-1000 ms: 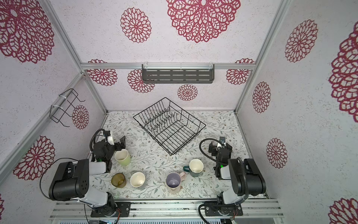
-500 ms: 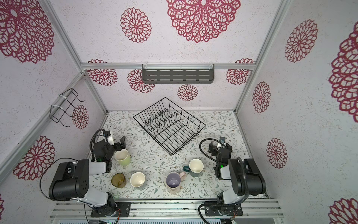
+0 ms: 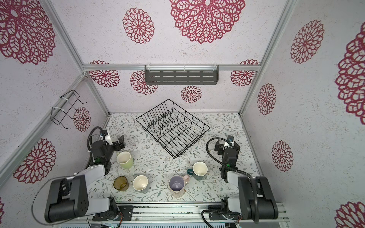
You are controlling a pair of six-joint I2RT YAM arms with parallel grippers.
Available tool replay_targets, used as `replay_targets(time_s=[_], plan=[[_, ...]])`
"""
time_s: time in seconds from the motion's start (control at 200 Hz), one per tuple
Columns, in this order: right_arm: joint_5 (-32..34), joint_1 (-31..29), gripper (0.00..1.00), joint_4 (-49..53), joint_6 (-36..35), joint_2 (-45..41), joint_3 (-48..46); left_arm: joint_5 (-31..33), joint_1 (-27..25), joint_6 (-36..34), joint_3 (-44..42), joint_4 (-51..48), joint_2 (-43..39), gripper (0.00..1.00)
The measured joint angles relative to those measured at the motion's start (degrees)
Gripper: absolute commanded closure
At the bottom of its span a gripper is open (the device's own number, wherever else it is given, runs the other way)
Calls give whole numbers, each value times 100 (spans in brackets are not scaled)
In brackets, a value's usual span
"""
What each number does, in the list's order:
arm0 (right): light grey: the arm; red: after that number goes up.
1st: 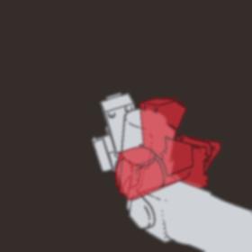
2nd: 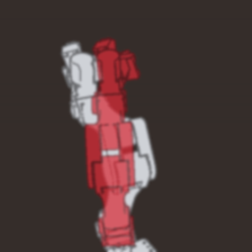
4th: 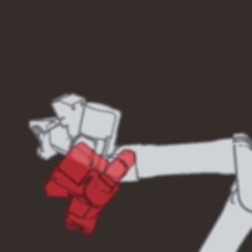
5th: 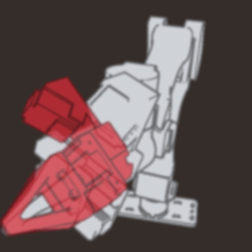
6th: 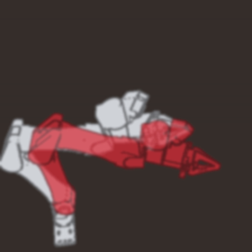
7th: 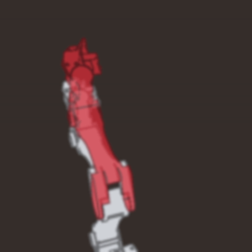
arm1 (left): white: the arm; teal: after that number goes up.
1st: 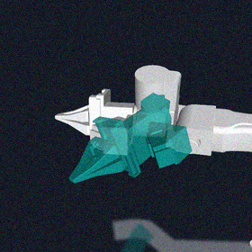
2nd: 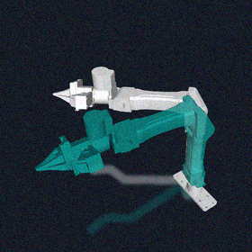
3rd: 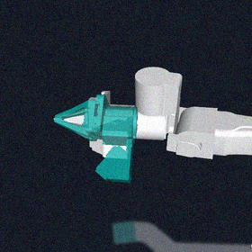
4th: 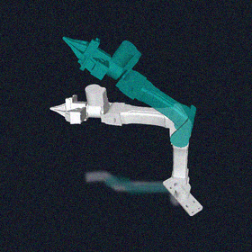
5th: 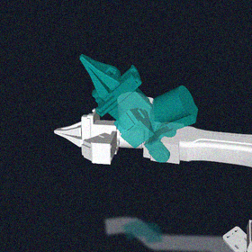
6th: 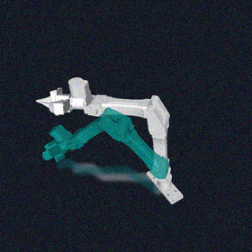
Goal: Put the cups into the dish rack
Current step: 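Raise the left arm toward the light green mug while the right nears the rack, then lower the left gripper onto the light green mug while the right hovers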
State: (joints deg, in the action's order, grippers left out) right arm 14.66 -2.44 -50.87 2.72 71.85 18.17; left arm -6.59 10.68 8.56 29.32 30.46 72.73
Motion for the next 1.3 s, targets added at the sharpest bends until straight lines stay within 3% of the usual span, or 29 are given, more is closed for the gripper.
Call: replay_targets(time_s=[0.105, 0.275, 0.41, 0.52, 0.671, 0.851, 1.091, 1.191, 1.301], plan=[[149, 0, 1, 896, 531, -566, 503, 114, -2, 334, 684, -1172, -916, 3], [356, 15, 1, 2656, 2055, -1113, 1473, 544, 0, 1008, 1777, -3156, -1947, 3], [-321, 212, 2, 2909, 3152, -1390, 1285, 973, 11, 1838, 1904, -4321, -2531, 3], [-765, 197, 1, 3460, 3644, -1187, 1250, 918, 37, 2232, 1611, -4959, -2837, 3], [-916, -389, 1, 4743, 3893, -457, 2162, 304, 37, 2505, 1445, -5525, -2837, 3], [-835, -1185, 1, 5847, 4540, -170, 3040, -321, -74, 2623, 1532, -5888, -2549, 3], [-501, -2002, 5, 6996, 5519, 356, 3663, -39, -1047, 2695, 1899, -6142, -2260, 3], [-378, -2162, 18, 7379, 5687, 758, 4019, 155, -1440, 2693, 2129, -6218, -2109, 3], [-356, -2299, 22, 7589, 5733, 1211, 4413, 356, -1753, 2673, 2315, -6264, -1912, 3]])
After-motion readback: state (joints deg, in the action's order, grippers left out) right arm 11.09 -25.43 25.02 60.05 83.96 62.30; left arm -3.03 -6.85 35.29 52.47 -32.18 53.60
